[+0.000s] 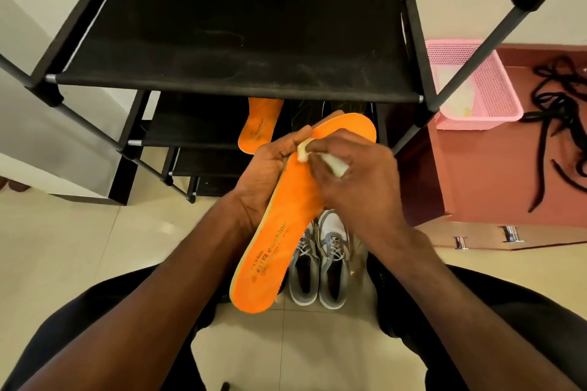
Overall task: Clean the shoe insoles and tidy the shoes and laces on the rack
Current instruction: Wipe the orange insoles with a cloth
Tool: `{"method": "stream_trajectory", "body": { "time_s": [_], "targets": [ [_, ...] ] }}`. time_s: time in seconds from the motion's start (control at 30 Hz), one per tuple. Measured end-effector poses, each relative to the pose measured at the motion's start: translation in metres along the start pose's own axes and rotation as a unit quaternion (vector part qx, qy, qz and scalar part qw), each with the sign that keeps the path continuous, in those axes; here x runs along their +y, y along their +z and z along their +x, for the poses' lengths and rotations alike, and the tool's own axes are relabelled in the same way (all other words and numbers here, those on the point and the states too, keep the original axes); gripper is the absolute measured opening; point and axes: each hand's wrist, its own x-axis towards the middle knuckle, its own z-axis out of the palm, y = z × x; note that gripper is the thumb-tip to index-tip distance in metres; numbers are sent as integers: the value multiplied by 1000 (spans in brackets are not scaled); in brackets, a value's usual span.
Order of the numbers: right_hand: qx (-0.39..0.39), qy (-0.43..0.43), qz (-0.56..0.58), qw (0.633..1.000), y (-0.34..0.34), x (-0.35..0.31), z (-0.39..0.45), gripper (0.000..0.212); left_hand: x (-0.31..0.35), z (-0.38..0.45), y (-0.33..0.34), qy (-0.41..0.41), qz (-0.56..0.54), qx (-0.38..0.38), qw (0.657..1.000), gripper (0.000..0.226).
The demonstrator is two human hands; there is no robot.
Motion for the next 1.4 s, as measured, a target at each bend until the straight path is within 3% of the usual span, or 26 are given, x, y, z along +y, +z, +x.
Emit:
{"method": "stream_trajectory", "body": {
  "time_s": [0.07,0.13,0.2,0.3,0.33,0.47,0.53,0.67,0.77,0.8,0.83,0.87,0.93,1.0,1.1,1.17,1.27,1.4],
  "targets": [
    [49,52,-51,996,-9,7,10,15,-11,22,-19,30,72,45,996,45],
    [39,54,-35,997,-10,9,11,14,-15,35,-38,65,106,41,991,52],
    [-14,10,27,999,-3,2,3,13,-10,17,-17,-16,-8,5,1000,45],
    [-44,-24,51,997,6,-4,-6,15,-3,-13,4,8,-55,-10,998,47],
    [-35,-26,26,999,6,-3,-5,14,-2,1,-4,33,-59,38,997,46],
    [44,-40,-65,996,-1,0,3,14,-11,17,-11,6,-4,-1,1000,43],
    [92,-10,-79,993,-8,2,7,14,-21,22,-5,23,13,31,999,42],
    [128,76,-63,987,-23,17,18,16,-26,9,8,10,39,-69,997,44],
    [118,72,1,990,-17,13,15,15,-43,46,-46,8,27,13,1000,52],
    [98,61,19,993,-11,9,11,15,-39,64,-67,31,74,96,992,59],
    [71,46,37,996,-5,5,7,14,-34,61,-73,31,77,101,991,65],
    [41,27,50,998,1,2,4,14,-28,48,-60,60,77,92,991,66],
    [4,-7,50,999,7,1,1,14,-5,10,-13,-22,-19,-2,1000,68],
    [13,-8,23,1000,3,4,4,14,-1,-20,11,9,-31,-40,999,65],
    [79,18,-68,994,-9,10,10,17,-3,2,4,6,22,-15,1000,66],
    [113,64,-120,984,-20,20,16,22,-2,0,10,1,62,-24,998,51],
    [112,98,-66,987,-27,29,18,24,-1,-6,11,5,65,-24,998,46],
    [39,36,10,999,-4,11,3,16,6,-10,9,22,39,9,999,38]
  ]
}}
